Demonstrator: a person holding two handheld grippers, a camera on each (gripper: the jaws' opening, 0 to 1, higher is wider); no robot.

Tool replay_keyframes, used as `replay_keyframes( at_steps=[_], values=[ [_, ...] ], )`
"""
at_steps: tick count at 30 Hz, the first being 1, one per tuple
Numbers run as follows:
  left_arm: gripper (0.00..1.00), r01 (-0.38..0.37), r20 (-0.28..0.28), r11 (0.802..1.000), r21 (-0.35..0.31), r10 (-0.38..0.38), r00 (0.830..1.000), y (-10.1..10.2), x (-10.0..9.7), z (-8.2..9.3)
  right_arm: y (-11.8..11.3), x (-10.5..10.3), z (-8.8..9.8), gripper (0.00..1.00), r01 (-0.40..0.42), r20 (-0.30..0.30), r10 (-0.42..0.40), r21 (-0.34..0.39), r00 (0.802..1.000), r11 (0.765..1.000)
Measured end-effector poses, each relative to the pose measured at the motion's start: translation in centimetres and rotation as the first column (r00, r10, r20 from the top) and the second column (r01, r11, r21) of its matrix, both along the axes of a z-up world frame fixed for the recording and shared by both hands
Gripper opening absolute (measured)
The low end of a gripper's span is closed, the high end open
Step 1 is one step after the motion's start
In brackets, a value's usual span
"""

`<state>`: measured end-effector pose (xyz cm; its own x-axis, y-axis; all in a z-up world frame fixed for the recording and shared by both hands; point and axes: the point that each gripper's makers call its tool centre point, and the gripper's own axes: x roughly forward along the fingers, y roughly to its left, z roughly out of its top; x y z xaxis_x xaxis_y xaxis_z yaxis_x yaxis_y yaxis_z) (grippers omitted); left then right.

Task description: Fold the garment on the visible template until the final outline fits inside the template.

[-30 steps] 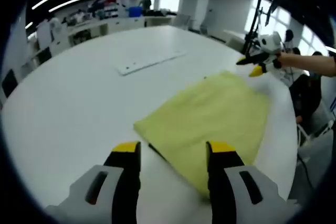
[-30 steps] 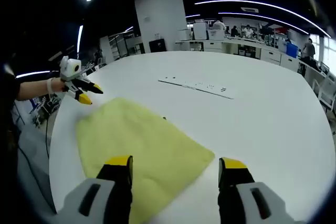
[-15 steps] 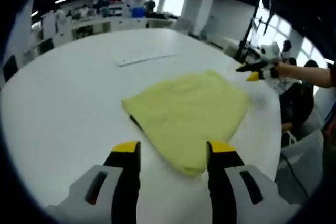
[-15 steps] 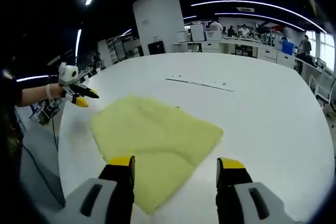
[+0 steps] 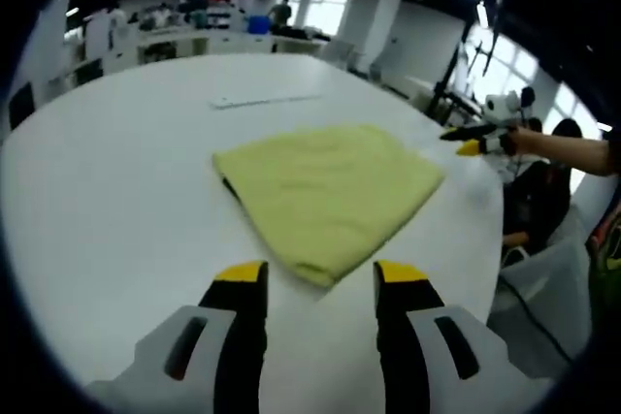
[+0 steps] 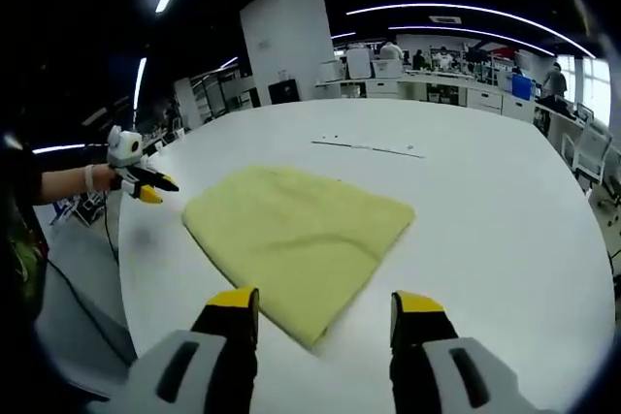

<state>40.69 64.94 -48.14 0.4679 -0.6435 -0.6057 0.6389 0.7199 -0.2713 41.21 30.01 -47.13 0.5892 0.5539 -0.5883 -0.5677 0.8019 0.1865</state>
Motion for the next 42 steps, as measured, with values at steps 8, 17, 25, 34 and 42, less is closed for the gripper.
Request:
replay_keyframes(
  at_steps=[8,17,25,34,42],
  values=[
    [0.31,-0.003,-0.044,1.0,-0.002,0.003,0.999,-0.5,-1.8,-2.2,0.5,-2.2,-1.8,0.42,-0.001,-0.058,0.002,0.019,0.998,1.0],
    [0.24,0.009,-0.062,1.0,0.008,-0.009,0.998,-1.3,-1.5,-3.6,0.4,-2.8,-3.5,0.3,0.003,-0.105,0.001,0.034,0.995,0.999],
    [0.15,-0.033,-0.063,0.999,0.006,0.034,0.997,-1.4,-0.5,-4.7,0.3,-2.6,-4.9,0.23,0.014,-0.149,-0.007,0.045,0.989,0.999],
    [0.03,-0.103,-0.06,0.994,-0.044,0.1,0.993,-1.7,0.2,-4.5,0.8,-2.1,-5.6,0.17,0.022,-0.169,-0.014,0.043,0.986,0.999],
    [0.0,-0.102,-0.055,0.994,-0.046,0.099,0.994,-1.6,0.1,-4.4,1.1,-1.9,-5.5,0.12,0.016,-0.158,-0.009,0.043,0.987,0.999]
  ],
)
